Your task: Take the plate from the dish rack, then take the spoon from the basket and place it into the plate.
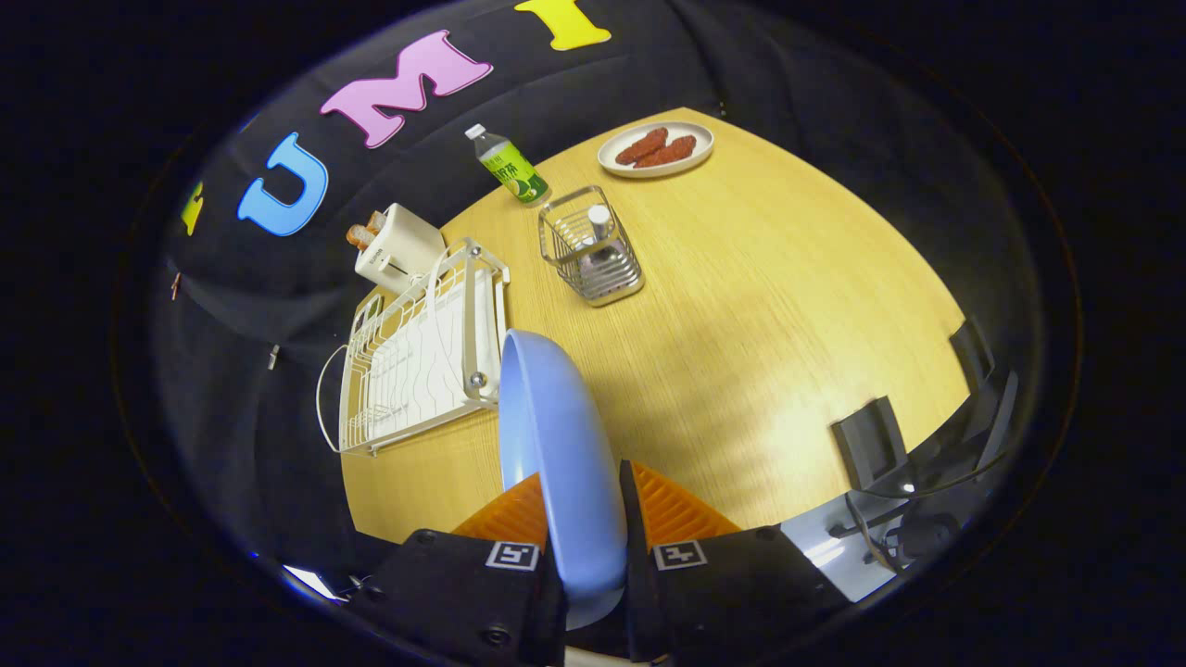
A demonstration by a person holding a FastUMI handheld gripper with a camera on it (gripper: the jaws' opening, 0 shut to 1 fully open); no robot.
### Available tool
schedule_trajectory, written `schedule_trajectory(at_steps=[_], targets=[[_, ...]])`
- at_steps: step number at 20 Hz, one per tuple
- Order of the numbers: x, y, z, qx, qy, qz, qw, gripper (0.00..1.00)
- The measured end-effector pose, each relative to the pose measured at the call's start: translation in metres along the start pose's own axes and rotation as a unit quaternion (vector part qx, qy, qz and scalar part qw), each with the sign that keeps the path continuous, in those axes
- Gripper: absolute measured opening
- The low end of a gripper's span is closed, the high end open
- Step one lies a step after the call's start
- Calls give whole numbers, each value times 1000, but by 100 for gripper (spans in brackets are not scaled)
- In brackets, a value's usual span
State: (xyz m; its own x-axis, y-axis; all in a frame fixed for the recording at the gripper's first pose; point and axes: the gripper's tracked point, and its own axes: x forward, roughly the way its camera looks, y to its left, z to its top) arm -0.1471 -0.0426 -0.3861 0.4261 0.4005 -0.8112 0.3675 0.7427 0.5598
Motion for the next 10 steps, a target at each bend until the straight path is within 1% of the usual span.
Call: schedule_trajectory(at_steps=[3,5,6,7,8,9,10], targets=[[26,-6,-9,32,25,20,999,30],[39,-13,-12,30,36,27,999,30],[49,-19,-16,21,40,20,999,30],[50,-18,-14,25,37,35,998,30],[54,-20,-15,30,40,41,998,30],[56,-23,-13,33,40,40,998,30],[60,-28,-12,27,43,33,998,33]])
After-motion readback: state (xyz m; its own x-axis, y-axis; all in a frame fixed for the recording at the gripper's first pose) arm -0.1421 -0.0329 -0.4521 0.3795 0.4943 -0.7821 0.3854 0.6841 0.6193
